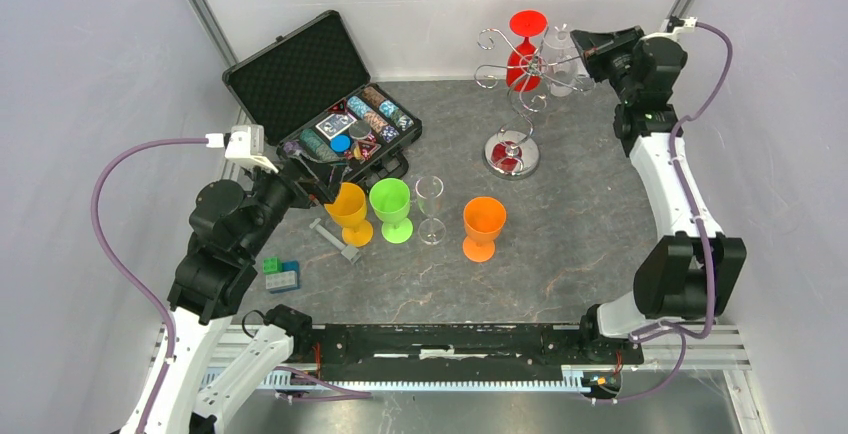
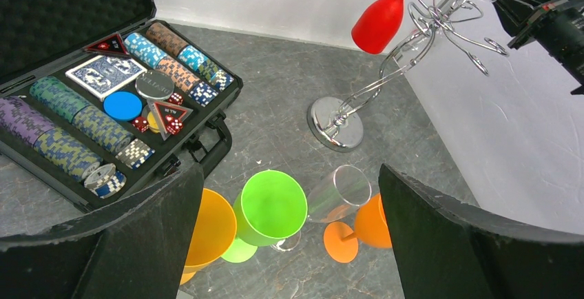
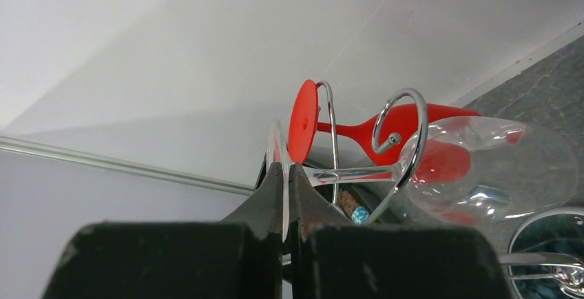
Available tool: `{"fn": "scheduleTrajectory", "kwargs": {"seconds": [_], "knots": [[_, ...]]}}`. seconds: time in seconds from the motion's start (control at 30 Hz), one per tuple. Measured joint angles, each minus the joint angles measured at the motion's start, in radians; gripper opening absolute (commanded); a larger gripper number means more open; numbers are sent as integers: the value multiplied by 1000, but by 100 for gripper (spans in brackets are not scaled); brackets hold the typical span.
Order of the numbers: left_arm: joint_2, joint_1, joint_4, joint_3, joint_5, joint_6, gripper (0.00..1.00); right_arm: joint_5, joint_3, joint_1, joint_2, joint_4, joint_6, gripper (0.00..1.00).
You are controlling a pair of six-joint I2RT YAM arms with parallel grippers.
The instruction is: Take the wine glass off the wine glass rack
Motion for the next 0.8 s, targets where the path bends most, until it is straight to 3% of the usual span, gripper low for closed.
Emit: {"fn": "scheduleTrajectory", "kwargs": {"seconds": [0.47,0.8], "knots": [[3,0,-1,0,0,0,100,39,204,8,190,72,-18,0],[-2,0,0,0,54,13,100,121,159,-55,111,105,-115,0]]}}
